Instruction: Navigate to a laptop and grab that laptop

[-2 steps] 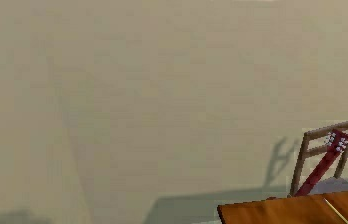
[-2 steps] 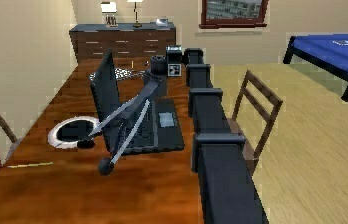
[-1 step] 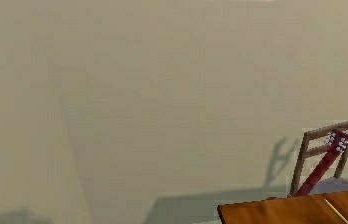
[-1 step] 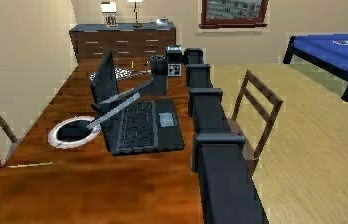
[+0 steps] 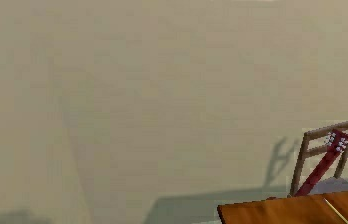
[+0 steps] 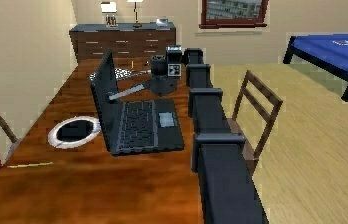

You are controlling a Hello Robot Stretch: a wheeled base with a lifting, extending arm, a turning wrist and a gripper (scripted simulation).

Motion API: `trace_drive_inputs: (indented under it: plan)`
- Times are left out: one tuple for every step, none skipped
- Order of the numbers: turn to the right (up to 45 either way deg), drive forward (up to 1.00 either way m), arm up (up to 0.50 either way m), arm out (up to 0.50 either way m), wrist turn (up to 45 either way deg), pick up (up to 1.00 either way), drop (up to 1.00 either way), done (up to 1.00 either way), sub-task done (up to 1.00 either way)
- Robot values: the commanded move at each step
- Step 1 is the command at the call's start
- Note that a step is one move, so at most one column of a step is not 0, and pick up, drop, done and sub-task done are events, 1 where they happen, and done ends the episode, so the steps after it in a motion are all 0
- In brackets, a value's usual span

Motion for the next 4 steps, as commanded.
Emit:
trace_drive_inputs:
  plan:
    - [0.0, 0.0, 0.0, 0.0, 9.0, 0.0, 0.0, 0.0, 0.0]
    - [0.0, 0.0, -0.3, 0.0, 0.0, 0.0, 0.0, 0.0, 0.0]
    - [0.0, 0.0, 0.0, 0.0, 0.0, 1.0, 0.0, 0.0, 0.0]
    - [0.0, 0.0, 0.1, 0.0, 0.0, 0.0, 0.0, 0.0, 0.0]
